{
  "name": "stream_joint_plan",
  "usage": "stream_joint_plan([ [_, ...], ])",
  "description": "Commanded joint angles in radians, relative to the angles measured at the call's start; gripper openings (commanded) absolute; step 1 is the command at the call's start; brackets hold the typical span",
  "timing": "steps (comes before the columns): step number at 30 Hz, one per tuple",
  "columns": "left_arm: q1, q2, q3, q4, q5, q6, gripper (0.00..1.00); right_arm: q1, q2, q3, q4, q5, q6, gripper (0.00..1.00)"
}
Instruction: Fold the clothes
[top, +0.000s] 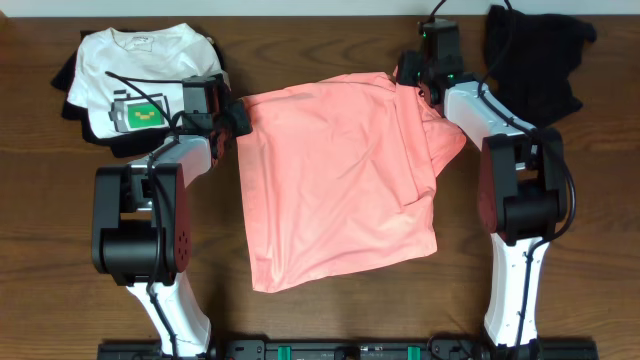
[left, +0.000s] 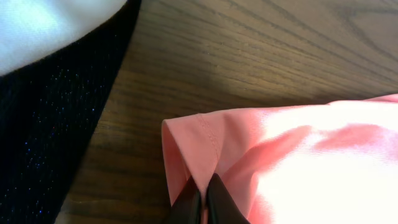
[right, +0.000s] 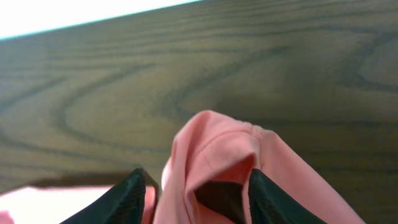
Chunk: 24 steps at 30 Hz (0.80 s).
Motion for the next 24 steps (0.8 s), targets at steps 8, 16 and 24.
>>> stream_joint_plan([
  [8,-0.003,-0.032,0.022,-0.007,0.008,-0.005,0.06,-0.002,0.037,0.008,0.099,0.019,0.121,0.43],
  [16,-0.003,-0.032,0.022,-0.014,0.008,-0.004,0.06,-0.003,0.060,0.008,0.116,0.027,0.138,0.42],
  [24,-0.003,-0.032,0.022,-0.014,0.008,-0.001,0.06,-0.004,0.064,0.008,0.108,0.030,0.150,0.49],
])
